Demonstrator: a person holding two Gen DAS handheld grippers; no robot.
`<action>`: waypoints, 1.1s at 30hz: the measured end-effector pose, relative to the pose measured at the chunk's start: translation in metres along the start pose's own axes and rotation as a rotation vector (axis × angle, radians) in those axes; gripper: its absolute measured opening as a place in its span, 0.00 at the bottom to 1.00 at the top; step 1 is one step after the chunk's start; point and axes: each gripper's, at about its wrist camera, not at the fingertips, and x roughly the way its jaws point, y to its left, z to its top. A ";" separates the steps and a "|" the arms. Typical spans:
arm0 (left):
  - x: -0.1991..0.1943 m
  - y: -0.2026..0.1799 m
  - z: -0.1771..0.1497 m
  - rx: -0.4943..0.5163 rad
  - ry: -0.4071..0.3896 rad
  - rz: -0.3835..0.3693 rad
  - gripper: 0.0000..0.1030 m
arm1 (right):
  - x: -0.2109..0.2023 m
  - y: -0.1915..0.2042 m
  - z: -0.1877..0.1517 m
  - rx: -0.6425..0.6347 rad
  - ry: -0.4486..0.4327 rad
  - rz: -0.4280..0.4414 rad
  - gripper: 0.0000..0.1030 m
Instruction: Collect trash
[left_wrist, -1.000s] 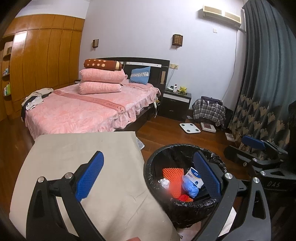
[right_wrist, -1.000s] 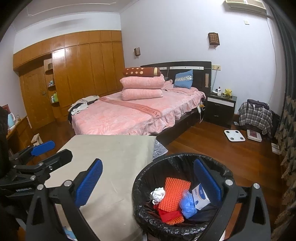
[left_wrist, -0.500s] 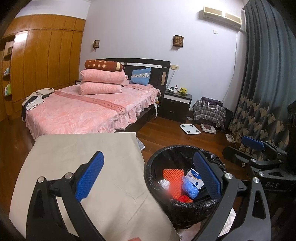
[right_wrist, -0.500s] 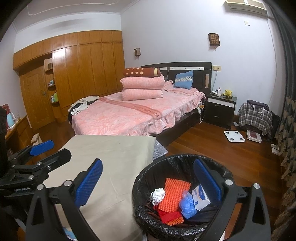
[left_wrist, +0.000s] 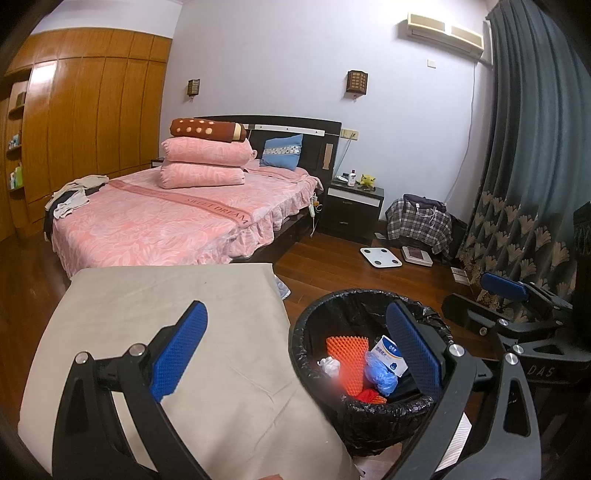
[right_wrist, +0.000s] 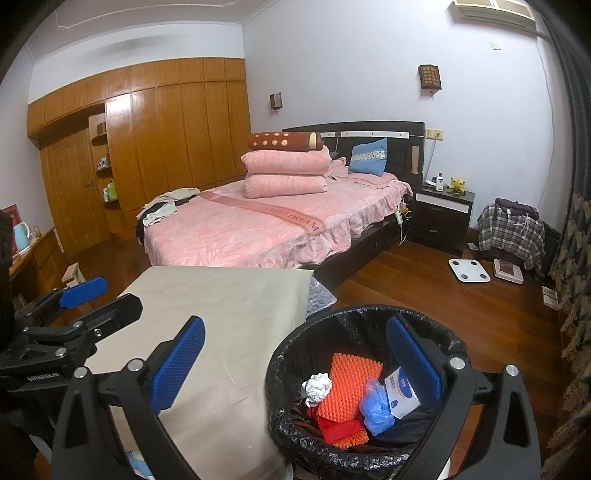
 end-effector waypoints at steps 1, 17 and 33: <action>0.000 0.001 0.000 0.000 0.000 0.000 0.92 | 0.001 0.000 0.000 0.001 0.001 0.001 0.94; 0.000 0.001 0.000 -0.001 0.002 -0.001 0.92 | 0.001 0.000 0.001 0.002 0.003 0.001 0.94; 0.000 0.000 0.000 -0.001 0.003 -0.002 0.92 | 0.002 0.002 -0.001 0.004 0.007 0.003 0.94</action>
